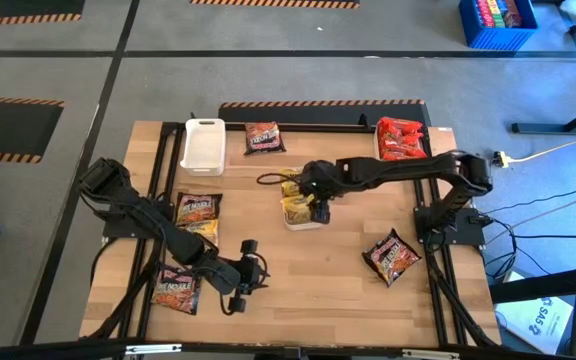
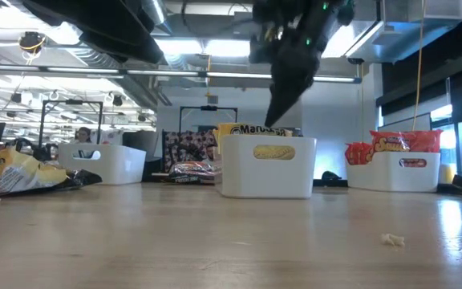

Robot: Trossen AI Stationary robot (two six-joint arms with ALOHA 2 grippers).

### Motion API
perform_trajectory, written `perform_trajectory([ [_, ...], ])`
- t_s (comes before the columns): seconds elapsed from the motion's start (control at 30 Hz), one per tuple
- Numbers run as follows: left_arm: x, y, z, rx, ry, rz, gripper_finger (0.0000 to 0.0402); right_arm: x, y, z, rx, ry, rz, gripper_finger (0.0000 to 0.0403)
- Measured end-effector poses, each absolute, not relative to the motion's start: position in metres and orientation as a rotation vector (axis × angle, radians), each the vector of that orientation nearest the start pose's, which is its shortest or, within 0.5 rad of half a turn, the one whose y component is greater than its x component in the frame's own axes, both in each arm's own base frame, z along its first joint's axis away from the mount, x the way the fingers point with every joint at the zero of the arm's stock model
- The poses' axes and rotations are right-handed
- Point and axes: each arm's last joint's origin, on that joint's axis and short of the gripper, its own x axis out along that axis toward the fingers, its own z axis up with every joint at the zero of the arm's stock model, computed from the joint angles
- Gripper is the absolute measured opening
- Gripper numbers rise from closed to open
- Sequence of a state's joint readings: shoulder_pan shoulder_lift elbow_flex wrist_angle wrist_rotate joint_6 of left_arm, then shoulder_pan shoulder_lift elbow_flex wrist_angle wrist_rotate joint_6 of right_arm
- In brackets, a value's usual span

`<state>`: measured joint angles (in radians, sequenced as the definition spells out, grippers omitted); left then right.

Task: Sort Maruchan noodles
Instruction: Put the yellow noodle pack into the white middle bin

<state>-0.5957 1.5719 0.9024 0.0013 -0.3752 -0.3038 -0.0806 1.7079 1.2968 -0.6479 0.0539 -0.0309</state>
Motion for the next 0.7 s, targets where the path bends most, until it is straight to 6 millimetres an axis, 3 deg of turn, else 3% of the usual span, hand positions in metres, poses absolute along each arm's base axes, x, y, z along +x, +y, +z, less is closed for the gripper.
perform_trajectory([
  [0.17,0.274,-0.173,0.204,0.019,0.614,-0.117,0.0113,0.342,-0.010,0.256,-0.067,1.048,-0.100,0.0250],
  [0.3,0.274,-0.173,0.204,0.020,0.612,-0.112,0.0113,0.333,0.011,0.258,-0.101,1.047,-0.091,0.0241],
  [0.5,0.276,-0.173,0.206,0.007,0.583,-0.092,0.0113,0.308,0.056,0.235,-0.103,1.076,-0.006,0.0203],
  [0.7,0.278,-0.172,0.208,0.007,0.547,-0.063,0.0127,0.276,0.103,0.207,-0.016,0.893,0.102,0.0168],
])
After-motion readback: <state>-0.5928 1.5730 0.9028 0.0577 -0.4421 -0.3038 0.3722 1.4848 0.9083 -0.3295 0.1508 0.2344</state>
